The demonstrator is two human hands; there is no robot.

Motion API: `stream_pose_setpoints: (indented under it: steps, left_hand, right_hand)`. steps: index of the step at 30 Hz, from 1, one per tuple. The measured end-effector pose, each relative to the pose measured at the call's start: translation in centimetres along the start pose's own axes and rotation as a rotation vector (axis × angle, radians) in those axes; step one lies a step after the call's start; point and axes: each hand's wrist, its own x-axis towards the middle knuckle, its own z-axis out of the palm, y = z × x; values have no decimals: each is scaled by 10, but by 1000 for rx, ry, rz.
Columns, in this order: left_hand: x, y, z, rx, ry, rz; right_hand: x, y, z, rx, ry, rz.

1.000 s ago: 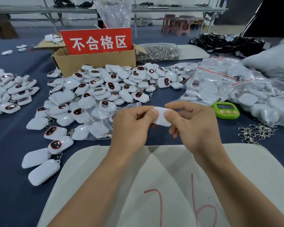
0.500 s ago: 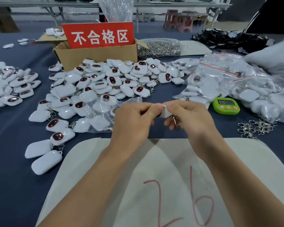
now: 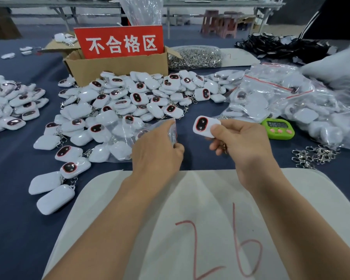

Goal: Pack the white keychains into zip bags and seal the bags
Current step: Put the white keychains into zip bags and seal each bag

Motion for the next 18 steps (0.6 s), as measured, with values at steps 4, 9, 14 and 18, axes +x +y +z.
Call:
stream_pose_setpoints:
  steps: [4, 9, 14, 18]
  left_hand:
    - [-4, 4, -4, -211, -86, -10]
    - [-2, 4, -2, -302, -44, 76]
    - [-7, 6, -3, -362, -42, 120]
    - [-7, 8, -4, -314, -57, 257]
  right_hand:
    - [-2, 0, -4, -18, -7, 16]
    - [0, 0, -4, -70, -5, 32]
    - [1, 5, -2, -169, -11, 51]
    - [0, 7, 5, -285, -30, 32]
